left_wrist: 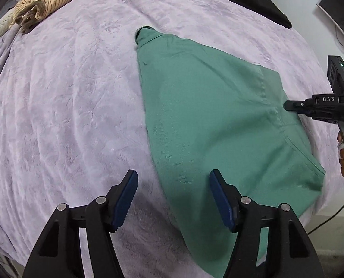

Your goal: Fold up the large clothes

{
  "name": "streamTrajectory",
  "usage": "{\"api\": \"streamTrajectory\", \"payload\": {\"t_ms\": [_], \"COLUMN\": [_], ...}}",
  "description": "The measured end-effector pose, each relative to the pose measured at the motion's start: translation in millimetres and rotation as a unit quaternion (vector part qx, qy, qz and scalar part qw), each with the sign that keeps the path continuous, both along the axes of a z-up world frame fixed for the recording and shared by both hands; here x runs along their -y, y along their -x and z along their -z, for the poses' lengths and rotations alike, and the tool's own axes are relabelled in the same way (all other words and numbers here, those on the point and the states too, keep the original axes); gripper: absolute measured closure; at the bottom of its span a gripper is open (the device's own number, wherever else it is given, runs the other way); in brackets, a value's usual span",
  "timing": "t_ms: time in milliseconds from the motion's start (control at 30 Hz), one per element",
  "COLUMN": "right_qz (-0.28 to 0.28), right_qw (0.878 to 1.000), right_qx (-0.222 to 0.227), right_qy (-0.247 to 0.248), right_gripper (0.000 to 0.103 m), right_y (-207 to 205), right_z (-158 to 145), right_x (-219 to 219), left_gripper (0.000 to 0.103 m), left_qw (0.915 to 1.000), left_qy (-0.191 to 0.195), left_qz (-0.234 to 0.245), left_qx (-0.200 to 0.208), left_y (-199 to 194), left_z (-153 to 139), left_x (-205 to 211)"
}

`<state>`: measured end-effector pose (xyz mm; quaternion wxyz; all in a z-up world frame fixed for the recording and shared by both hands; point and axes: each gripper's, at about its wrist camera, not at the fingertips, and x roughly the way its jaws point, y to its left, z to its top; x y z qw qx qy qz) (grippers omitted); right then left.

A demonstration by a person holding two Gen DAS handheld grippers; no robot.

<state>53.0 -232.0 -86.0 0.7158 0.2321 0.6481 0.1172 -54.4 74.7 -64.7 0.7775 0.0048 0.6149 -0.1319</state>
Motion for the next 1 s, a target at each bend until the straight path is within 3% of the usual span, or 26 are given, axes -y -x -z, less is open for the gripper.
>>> {"api": "streamTrajectory", "payload": {"t_ms": [167, 300, 467, 733, 1000], "right_qz": [-0.022, -0.043, -0.072, -0.086, -0.039], "right_qw": [1.000, 0.999, 0.997, 0.995, 0.996], "right_qx": [0.018, 0.021, 0.009, -0.025, -0.068], "right_qy": [0.008, 0.003, 0.002, 0.054, 0.047], "right_gripper": [0.091, 0.091, 0.091, 0.091, 0.091], "right_y": [30, 60, 94, 128, 129], "right_z": [-35, -55, -64, -38, -1], "right_x": [-3, -14, -35, -43, -25], "left_gripper": [0.037, 0.037, 0.033, 0.030, 0.030], "left_qw": [0.9982, 0.9950, 0.9960, 0.9971, 0.9971], "left_qy": [0.016, -0.006, -0.016, -0.016, -0.009], "left_qz": [0.054, 0.085, 0.074, 0.048, 0.028], "left_qx": [-0.022, -0.053, -0.049, -0.058, -0.070], "left_y": [34, 60, 76, 75, 75], "left_z": [-9, 11, 25, 24, 28], "left_x": [9, 16, 12, 10, 6]}}
